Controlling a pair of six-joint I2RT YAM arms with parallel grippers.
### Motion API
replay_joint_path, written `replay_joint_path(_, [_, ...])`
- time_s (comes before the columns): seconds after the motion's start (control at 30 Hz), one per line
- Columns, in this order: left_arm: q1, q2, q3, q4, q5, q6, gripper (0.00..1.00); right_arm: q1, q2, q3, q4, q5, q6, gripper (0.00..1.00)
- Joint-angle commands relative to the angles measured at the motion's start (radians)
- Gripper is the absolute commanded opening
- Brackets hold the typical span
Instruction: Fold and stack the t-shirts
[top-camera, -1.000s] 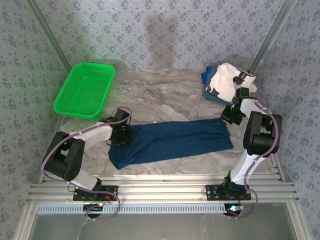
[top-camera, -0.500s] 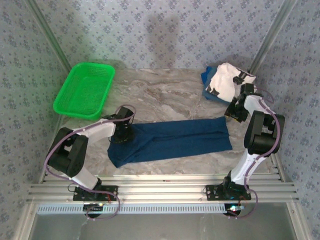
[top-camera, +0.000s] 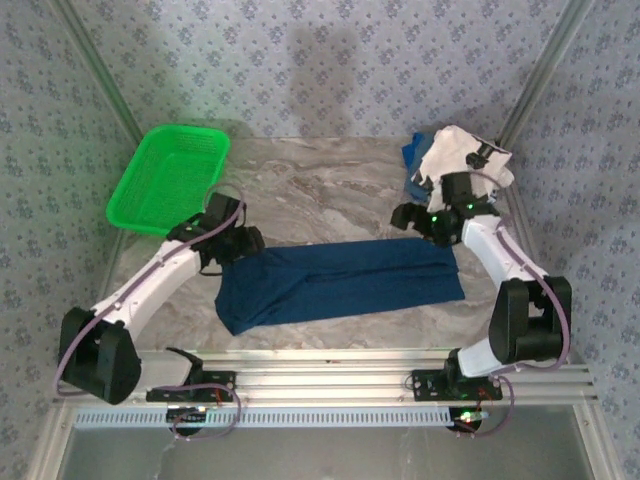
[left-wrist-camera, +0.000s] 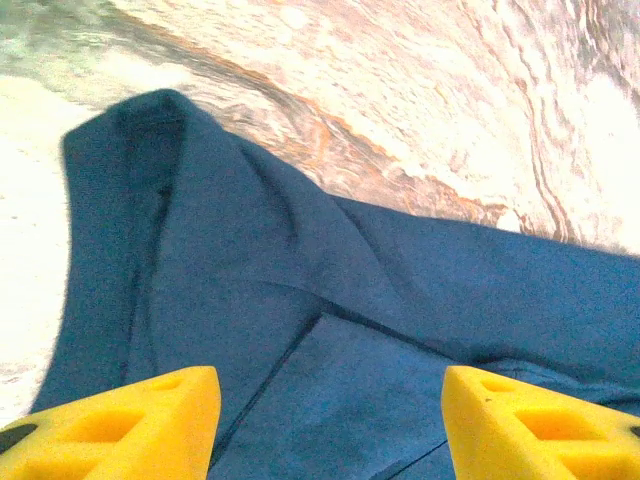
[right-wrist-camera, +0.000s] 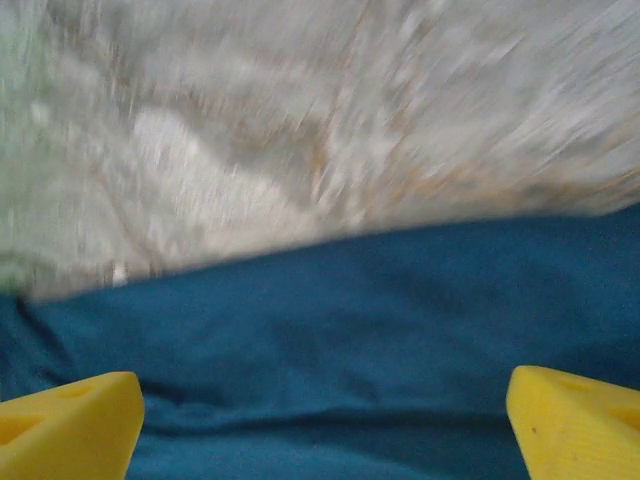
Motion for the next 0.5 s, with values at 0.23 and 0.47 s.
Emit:
replay_joint_path(0.23, [0.061, 0.012, -0.141, 0.069, 0.161, -0.067, 0.59, 0.279, 0.133, -0.006, 0.187, -0.220, 0.157, 0.94])
replay_joint_path(0.47, [0.054, 0.180, -0.026, 0.146, 0.275, 0.063, 0.52, 0.355, 0.240, 0.103, 0.160, -0.200, 0.155, 0.91])
